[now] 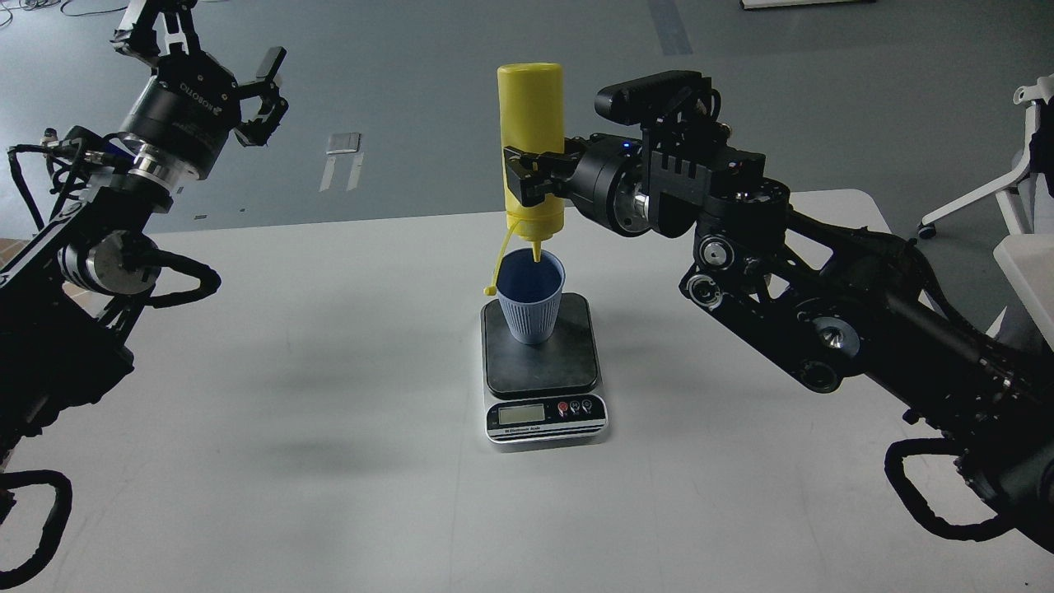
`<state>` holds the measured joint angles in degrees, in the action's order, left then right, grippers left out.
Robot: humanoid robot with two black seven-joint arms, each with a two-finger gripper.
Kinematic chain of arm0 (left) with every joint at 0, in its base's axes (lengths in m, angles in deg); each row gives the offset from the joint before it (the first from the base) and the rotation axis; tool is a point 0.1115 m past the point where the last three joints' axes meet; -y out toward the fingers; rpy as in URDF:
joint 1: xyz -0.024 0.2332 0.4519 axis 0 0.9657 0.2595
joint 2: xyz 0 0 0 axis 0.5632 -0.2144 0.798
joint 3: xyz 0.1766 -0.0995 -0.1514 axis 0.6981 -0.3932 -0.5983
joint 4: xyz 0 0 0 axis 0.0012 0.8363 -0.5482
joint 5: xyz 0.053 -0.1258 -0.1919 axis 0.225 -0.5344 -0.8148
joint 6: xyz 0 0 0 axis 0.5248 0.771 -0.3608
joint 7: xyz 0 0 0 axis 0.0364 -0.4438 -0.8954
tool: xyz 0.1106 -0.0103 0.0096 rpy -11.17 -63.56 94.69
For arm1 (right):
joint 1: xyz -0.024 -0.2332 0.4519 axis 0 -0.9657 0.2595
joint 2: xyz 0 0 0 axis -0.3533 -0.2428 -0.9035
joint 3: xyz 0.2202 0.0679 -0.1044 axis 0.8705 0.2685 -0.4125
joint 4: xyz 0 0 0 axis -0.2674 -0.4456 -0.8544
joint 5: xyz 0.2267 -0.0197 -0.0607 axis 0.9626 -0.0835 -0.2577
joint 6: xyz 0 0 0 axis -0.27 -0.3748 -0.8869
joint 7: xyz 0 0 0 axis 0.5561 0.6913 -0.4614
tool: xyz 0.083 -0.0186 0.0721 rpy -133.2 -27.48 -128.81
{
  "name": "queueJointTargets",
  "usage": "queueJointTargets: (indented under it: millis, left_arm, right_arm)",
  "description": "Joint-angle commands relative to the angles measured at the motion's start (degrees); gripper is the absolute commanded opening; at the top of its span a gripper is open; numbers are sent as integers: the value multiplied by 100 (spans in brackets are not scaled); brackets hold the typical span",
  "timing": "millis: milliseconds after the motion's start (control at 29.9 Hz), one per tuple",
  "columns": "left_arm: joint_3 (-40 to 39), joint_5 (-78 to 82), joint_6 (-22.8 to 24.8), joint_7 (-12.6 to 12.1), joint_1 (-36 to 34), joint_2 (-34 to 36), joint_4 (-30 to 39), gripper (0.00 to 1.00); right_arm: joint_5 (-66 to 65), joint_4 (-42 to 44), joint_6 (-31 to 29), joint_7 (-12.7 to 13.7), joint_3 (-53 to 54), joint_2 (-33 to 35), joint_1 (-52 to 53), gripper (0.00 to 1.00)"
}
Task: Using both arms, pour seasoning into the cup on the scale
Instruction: 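Hold the inverted bottle above the cup to pour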
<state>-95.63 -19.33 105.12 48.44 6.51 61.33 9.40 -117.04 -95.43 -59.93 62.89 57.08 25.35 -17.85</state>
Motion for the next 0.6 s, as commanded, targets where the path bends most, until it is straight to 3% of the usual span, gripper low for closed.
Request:
queueJointTargets:
  millis: [0,100,234,334,568]
  left_arm:
    - [-11,0,0,9,0,19,1,98]
    - [-2,0,0,0,0,19,2,98]
    - [-11,0,0,0,0,19,1,98]
    - [-11,0,0,0,0,19,-7,98]
    - [-11,0,0,9,-9,19,-7,98]
  right_arm:
    - [-63,3,63,-18,9,-60,-40,41]
    - [-72,3,99,-18,9,-69,-40,31]
    - [-63,3,125,-36,17,-78,-57,4]
    - [-54,-6,125,-36,26,-78,-171,0]
    - [-36,-32,125,-36,70,-87,-216,0]
